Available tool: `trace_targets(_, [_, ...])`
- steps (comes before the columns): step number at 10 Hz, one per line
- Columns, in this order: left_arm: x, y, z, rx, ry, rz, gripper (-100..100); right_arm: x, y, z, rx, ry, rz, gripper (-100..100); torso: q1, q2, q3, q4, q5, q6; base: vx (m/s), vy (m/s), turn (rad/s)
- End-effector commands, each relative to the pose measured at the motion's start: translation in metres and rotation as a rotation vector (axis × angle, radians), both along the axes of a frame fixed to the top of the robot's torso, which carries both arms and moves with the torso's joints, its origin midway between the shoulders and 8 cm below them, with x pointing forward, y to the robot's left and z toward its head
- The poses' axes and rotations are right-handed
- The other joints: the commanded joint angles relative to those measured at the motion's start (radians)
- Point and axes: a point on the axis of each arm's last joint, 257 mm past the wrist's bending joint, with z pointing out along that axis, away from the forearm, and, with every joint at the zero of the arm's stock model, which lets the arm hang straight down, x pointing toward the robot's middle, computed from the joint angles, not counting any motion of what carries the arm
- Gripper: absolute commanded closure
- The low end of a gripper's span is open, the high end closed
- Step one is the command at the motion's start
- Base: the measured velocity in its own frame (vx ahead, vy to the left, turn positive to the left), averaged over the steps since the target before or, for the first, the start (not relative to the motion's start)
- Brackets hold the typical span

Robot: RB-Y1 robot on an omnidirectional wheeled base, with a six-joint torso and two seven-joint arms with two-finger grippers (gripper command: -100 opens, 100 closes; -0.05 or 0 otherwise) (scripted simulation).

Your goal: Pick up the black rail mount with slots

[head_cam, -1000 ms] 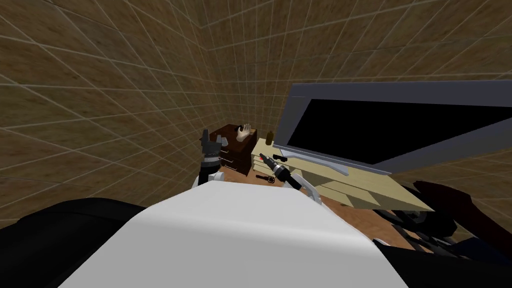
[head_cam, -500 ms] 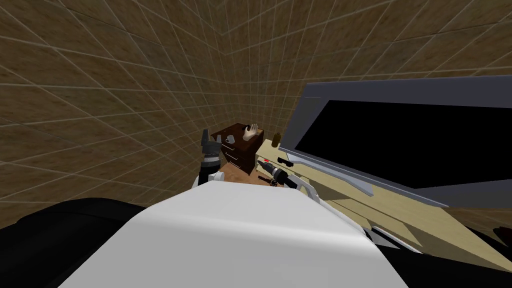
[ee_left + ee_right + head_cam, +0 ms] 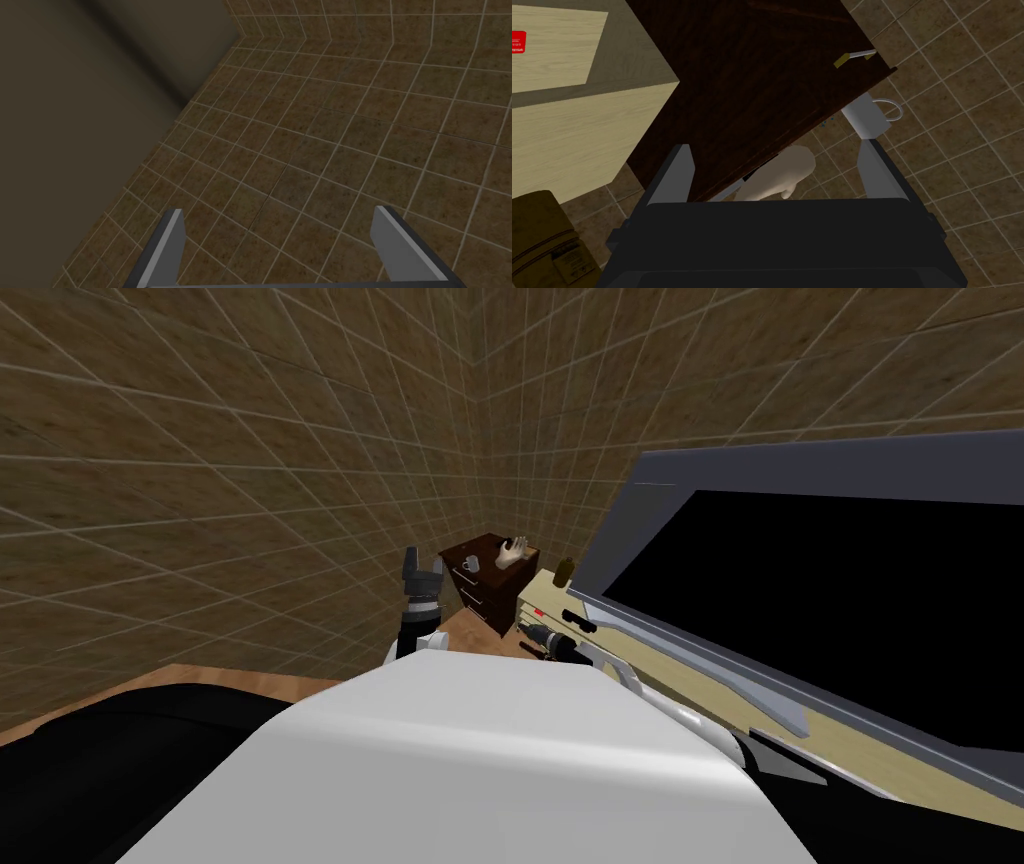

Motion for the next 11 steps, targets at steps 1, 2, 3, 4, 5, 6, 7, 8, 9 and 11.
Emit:
trace_targets(1, [0.000,0.000,0.000,0.000,0.000,0.000,0,-0.007,-0.019,-0.024,-0.096,0.034,0.017,-100,0.000,0.000,0.000,0.000,0.000,0.000,0.009,-0.060,0.316])
trace_targets(2, [0.000,0.000,0.000,0.000,0.000,0.000,0,-0.018,-0.015,-0.030,-0.097,0.053,0.032,-100,0.000,-0.001,0.000,0.000,0.000,-0.001,0.008,-0.058,0.231])
trace_targets(3, [0.000,0.000,0.000,0.000,0.000,0.000,0,-0.022,-0.037,-0.048,-0.180,0.077,0.040,-100,0.001,-0.001,0.000,0.000,0.000,0.000,0.002,-0.070,0.348])
trace_targets(4, [0.000,0.000,0.000,0.000,0.000,0.000,0,-0.031,-0.034,-0.053,-0.181,0.093,0.053,-100,0.000,-0.001,0.000,0.000,0.000,-0.001,0.000,-0.068,0.207])
trace_targets(5, [0.000,0.000,0.000,0.000,0.000,0.000,0,-0.037,-0.056,-0.069,-0.260,0.117,0.059,-100,0.000,0.000,0.000,0.000,0.000,0.000,0.003,-0.070,0.326])
trace_targets(6, [0.000,0.000,0.000,0.000,0.000,0.000,0,-0.045,-0.056,-0.073,-0.265,0.131,0.070,-100,-0.001,-0.001,0.000,0.000,0.000,-0.001,0.004,-0.062,0.220])
trace_targets(7, [0.000,0.000,0.000,0.000,0.000,0.000,0,-0.050,-0.081,-0.087,-0.344,0.156,0.073,-100,0.000,-0.001,0.000,0.000,0.000,0.000,0.007,-0.074,0.325])
trace_targets(8, [0.000,0.000,0.000,0.000,0.000,0.000,0,-0.058,-0.081,-0.092,-0.348,0.169,0.083,-100,-0.001,-0.001,-0.001,0.000,0.000,0.000,0.012,-0.072,0.230])
trace_targets(9, [0.000,0.000,0.000,0.000,0.000,0.000,0,-0.063,-0.109,-0.103,-0.428,0.193,0.083,-100,0.000,-0.002,-0.001,0.000,0.000,0.000,0.011,-0.076,0.402])
trace_targets(11, [0.000,0.000,0.000,0.000,0.000,0.000,0,-0.077,-0.137,-0.118,-0.507,0.232,0.091,-100,-0.001,-0.002,-0.001,0.000,0.000,0.001,0.018,-0.074,0.229])
